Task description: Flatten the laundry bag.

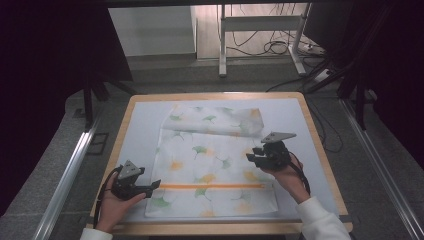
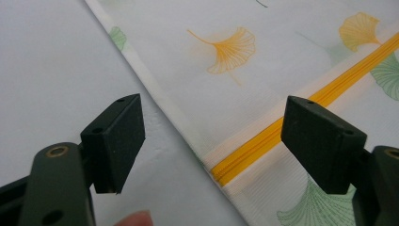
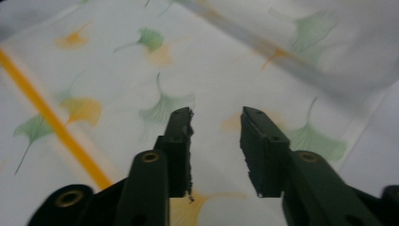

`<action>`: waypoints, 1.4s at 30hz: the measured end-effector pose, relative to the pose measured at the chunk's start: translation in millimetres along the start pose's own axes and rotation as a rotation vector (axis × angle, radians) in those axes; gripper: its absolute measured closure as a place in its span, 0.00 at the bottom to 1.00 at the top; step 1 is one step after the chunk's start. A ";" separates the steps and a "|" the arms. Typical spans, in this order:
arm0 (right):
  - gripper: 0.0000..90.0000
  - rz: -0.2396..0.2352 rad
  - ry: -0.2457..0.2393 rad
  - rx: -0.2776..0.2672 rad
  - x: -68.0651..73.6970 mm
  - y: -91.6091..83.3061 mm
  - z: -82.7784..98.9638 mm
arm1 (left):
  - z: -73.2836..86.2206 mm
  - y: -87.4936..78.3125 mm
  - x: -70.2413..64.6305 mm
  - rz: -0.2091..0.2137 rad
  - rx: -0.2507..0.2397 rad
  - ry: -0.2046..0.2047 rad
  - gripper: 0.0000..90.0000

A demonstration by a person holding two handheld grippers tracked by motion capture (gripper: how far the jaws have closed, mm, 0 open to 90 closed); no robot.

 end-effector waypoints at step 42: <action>0.99 -0.044 0.028 0.107 10.5 -32.9 75.2 | -13.6 8.0 -12.4 0.036 -0.022 0.061 0.25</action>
Point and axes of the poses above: each handheld gripper's, and its own axes: y roughly forward along the jaws, z roughly out of its underside, x roughly to its left, the point moved 1 cm from there along y, roughly forward along the jaws, and after that the axes turned 8 degrees about y, right-handed, at the moved point
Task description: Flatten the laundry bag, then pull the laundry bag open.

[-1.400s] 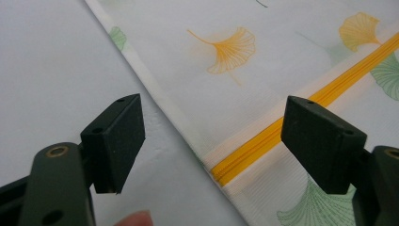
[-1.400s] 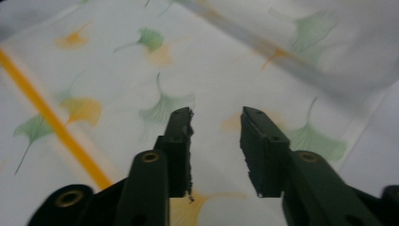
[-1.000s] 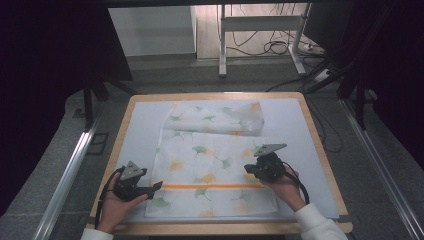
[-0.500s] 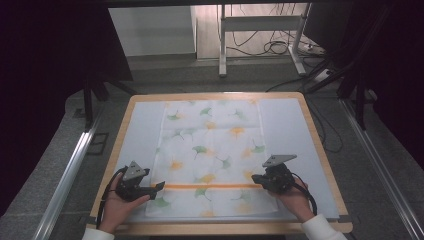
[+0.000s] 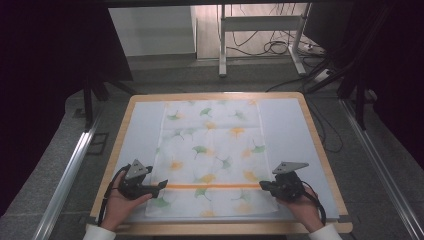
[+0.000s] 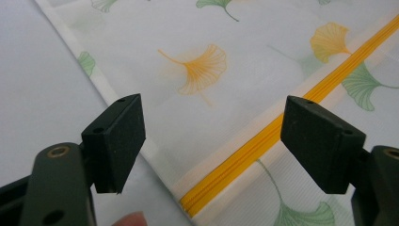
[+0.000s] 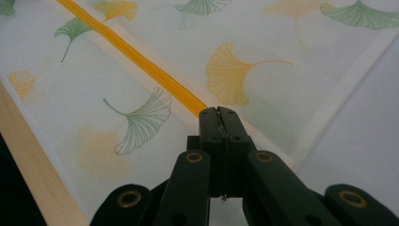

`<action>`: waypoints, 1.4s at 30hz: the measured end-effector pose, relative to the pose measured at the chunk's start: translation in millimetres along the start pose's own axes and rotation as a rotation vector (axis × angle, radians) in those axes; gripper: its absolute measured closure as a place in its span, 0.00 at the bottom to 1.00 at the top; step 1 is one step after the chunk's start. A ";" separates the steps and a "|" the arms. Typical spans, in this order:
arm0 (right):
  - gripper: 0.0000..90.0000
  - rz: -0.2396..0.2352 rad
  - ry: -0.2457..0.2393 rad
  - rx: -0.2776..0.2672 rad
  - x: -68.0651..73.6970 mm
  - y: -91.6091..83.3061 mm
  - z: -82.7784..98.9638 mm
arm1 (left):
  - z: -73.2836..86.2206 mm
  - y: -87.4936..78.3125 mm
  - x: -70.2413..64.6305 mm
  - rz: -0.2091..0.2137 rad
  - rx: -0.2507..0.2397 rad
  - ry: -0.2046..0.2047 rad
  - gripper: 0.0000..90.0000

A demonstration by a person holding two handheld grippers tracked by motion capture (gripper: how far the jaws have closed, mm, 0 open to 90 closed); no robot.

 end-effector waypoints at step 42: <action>0.99 0.015 -0.007 0.024 5.9 -14.3 25.3 | -86.1 45.2 -83.0 0.181 -0.009 0.196 0.27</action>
Point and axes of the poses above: each handheld gripper's, and its own axes: y roughly forward along the jaws, z roughly out of its underside, x roughly to its left, the point moved 1 cm from there along y, roughly forward along the jaws, and after that the axes turned 8 degrees about y, right-handed, at the moved point
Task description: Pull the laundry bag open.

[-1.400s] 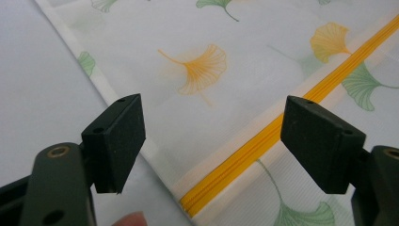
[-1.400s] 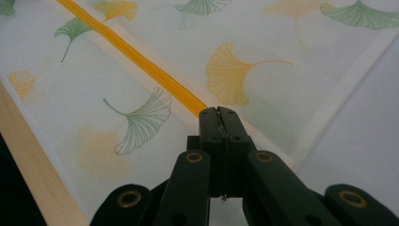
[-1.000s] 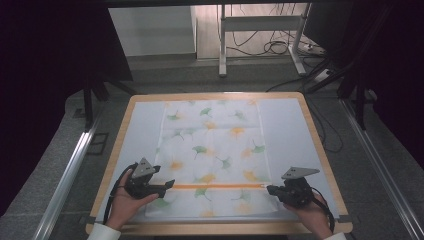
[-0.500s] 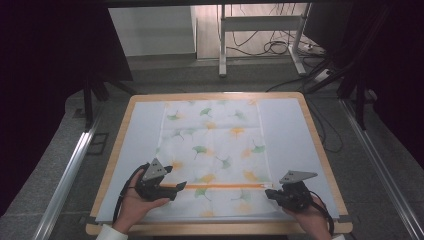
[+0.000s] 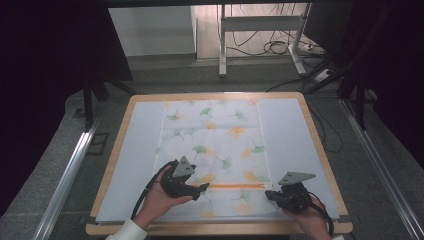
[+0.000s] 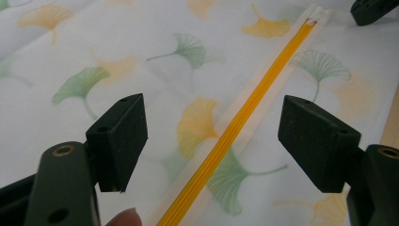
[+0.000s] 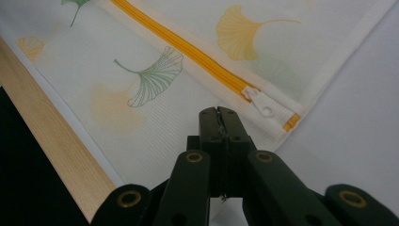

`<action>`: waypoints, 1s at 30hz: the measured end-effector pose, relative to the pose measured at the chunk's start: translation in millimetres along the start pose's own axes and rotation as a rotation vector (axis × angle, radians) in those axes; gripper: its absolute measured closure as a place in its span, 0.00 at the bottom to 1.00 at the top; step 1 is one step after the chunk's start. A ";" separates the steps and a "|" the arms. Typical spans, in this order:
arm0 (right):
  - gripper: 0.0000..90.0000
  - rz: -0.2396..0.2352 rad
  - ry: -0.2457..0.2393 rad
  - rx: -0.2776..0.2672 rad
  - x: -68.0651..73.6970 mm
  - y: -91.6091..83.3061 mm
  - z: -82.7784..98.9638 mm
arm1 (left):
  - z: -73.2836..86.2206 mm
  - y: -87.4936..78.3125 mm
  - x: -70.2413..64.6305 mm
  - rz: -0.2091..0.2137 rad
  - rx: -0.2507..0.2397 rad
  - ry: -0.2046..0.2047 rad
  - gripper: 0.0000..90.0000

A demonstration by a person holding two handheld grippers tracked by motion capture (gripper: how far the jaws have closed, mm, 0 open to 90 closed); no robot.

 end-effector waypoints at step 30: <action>0.98 0.041 0.026 0.036 -0.9 -1.2 14.4 | -64.2 74.7 -33.4 0.165 0.058 0.080 0.40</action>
Point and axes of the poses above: each handheld gripper's, and its own axes: y roughly forward along the jaws, z roughly out of its underside, x roughly to its left, the point moved 1 cm from there along y, roughly forward along the jaws, and after that the axes turned 8 degrees about y, right-handed, at the moved point
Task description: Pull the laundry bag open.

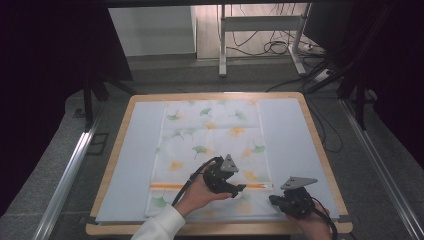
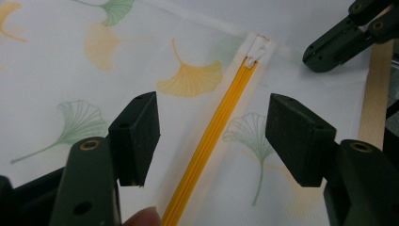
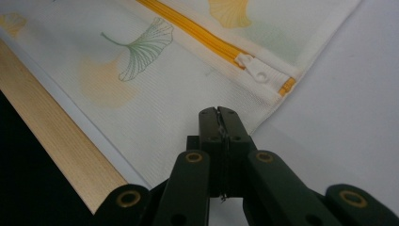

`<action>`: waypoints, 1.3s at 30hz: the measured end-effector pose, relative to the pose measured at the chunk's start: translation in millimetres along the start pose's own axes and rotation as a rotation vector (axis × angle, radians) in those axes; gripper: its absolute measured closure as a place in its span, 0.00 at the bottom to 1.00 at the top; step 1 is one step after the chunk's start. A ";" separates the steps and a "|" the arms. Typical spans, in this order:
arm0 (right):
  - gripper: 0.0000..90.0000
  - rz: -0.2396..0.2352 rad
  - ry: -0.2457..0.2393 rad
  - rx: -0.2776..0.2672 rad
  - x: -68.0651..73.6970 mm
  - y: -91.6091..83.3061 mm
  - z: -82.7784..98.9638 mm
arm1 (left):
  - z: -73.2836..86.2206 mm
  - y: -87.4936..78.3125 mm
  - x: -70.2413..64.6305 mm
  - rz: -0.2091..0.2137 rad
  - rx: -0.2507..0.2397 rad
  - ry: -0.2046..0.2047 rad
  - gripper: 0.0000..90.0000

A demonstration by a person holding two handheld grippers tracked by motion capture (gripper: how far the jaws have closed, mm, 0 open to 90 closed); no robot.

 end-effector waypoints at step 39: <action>0.98 -0.023 -0.001 0.025 -2.0 4.1 -1.5 | -48.9 68.9 -12.4 0.077 0.071 0.170 0.54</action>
Point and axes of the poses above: each handheld gripper's, and its own axes: y roughly forward along the jaws, z roughly out of its underside, x roughly to its left, the point moved 1 cm from there along y, roughly forward along the jaws, and after that the axes turned 8 degrees about y, right-handed, at the moved point
